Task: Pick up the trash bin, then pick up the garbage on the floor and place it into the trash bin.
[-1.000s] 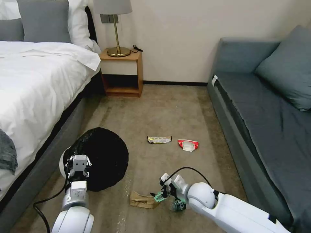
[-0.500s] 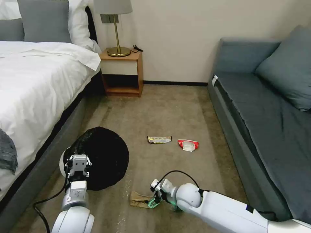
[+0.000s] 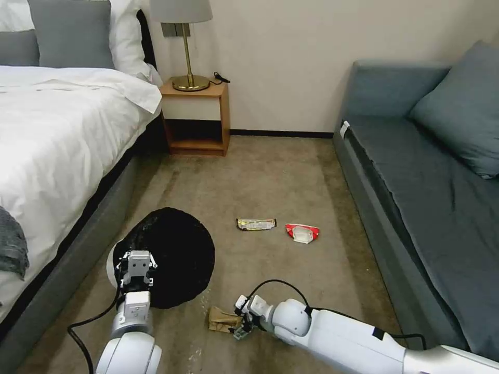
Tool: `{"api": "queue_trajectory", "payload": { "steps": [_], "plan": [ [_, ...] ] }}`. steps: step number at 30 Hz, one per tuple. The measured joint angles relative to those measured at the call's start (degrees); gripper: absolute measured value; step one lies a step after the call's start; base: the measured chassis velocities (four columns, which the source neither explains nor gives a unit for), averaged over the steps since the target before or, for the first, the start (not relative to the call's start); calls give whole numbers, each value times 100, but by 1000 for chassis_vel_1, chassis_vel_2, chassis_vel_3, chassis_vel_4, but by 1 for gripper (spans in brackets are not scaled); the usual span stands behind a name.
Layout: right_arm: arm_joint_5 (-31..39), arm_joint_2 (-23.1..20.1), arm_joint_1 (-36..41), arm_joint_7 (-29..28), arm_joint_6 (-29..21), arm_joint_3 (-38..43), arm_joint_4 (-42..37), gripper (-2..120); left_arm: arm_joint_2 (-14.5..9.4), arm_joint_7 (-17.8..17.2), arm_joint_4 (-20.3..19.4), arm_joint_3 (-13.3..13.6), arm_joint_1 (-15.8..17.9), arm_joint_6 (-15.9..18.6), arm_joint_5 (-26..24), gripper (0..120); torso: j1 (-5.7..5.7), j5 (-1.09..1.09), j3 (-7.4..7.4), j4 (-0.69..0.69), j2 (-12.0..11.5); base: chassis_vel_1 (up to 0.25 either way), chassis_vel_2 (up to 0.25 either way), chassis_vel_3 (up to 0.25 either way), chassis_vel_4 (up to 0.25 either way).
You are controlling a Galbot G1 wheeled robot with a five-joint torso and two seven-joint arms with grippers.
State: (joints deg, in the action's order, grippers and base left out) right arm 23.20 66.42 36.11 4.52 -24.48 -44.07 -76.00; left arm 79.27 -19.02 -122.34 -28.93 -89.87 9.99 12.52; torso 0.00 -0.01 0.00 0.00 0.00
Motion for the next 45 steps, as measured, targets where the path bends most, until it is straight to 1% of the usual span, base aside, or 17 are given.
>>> {"api": "queue_trajectory", "payload": {
  "steps": [4, 7, 10, 14, 15, 16, 18, 21, 25, 26, 29, 32, 35, 39, 40, 42, 45],
  "plan": [
    [-193, 157, 1, 101, 65, 4, 273, 99, -11, 5, 5, 22, -1, -18, 1, 5, 0, 1, 0, 1, 0, 0, 0, 0, 0],
    [-291, 185, 8, 192, 103, 24, 410, 92, -20, 9, 35, 22, 4, -31, -6, 5, 0, 1, 0, 1, 0, 0, 0, 0, 0],
    [-437, 193, 39, 289, 165, 63, 552, 77, -29, 17, 79, 21, 10, -47, -17, 5, 0, 1, 0, 0, 0, 0, 0, 0, 0],
    [-490, 208, 61, 329, 195, 104, 594, 69, -39, 18, 90, 27, 13, -51, -20, 5, 0, 1, 0, 0, 0, 0, 0, 0, 0],
    [-511, 225, 77, 353, 215, 135, 614, 59, -57, 19, 92, 46, 16, -52, -25, 5, 0, 1, 0, 0, 0, 0, 0, 0, 0],
    [-511, 225, 77, 353, 215, 135, 614, 59, -57, 19, 92, 46, 16, -52, -25, 5, 0, 1, 0, 0, 0, 0, 0, 0, 0],
    [-517, 215, 95, 381, 232, 161, 596, 49, -66, 23, 91, 54, 30, -52, -42, 5, 0, 1, 0, 1, 0, 0, 0, 0, 0],
    [-517, 175, 110, 404, 244, 179, 546, 42, -69, 25, 82, 52, 36, -51, -59, 5, 0, 2, 0, 0, 0, 0, 0, 0, 0],
    [-510, 23, 144, 427, 261, 252, 382, 24, -72, 30, 95, 30, 25, -57, -77, 5, 0, 2, 0, 0, 0, 0, 0, 0, 0],
    [-510, 23, 144, 427, 261, 252, 382, 24, -72, 30, 95, 30, 25, -57, -77, 5, 0, 2, 0, 0, 0, 0, 0, 0, 0],
    [-498, -116, 206, 428, 274, 394, 239, 10, -85, 36, 133, -7, 0, -81, -98, 5, 0, 2, 0, 1, 0, 0, 0, 0, 0],
    [-497, -232, 352, 420, 298, 650, 95, 0, -107, 36, 141, -48, -18, -99, -135, 5, 0, 2, 0, 1, 0, 0, 0, 0, 0],
    [-528, -347, 539, 414, 371, 994, -55, 0, -130, 32, 140, -73, -32, -105, -173, 5, 0, 3, 0, 1, 0, 0, 0, 0, 0],
    [-544, -649, 958, 445, 547, 2068, -601, 0, -202, -1, 61, -96, -48, -99, -263, 5, 0, 3, -1, -1, 0, 0, 0, 0, 0],
    [-544, -649, 958, 445, 547, 2068, -601, 0, -202, -1, 61, -96, -48, -99, -263, 5, 0, 3, -1, -1, 0, 0, 0, 0, 0],
    [-663, -782, 1074, 497, 723, 2624, -908, 0, -197, -10, 26, -65, -40, -86, -262, 5, 0, 2, -1, -1, 0, 0, 0, 0, 0],
    [-891, -859, 1113, 549, 961, 3009, -1073, 0, -178, -14, -1, -11, -35, -85, -245, 5, 0, 2, -1, 0, 0, 0, 0, 0, 0]
  ]
}}
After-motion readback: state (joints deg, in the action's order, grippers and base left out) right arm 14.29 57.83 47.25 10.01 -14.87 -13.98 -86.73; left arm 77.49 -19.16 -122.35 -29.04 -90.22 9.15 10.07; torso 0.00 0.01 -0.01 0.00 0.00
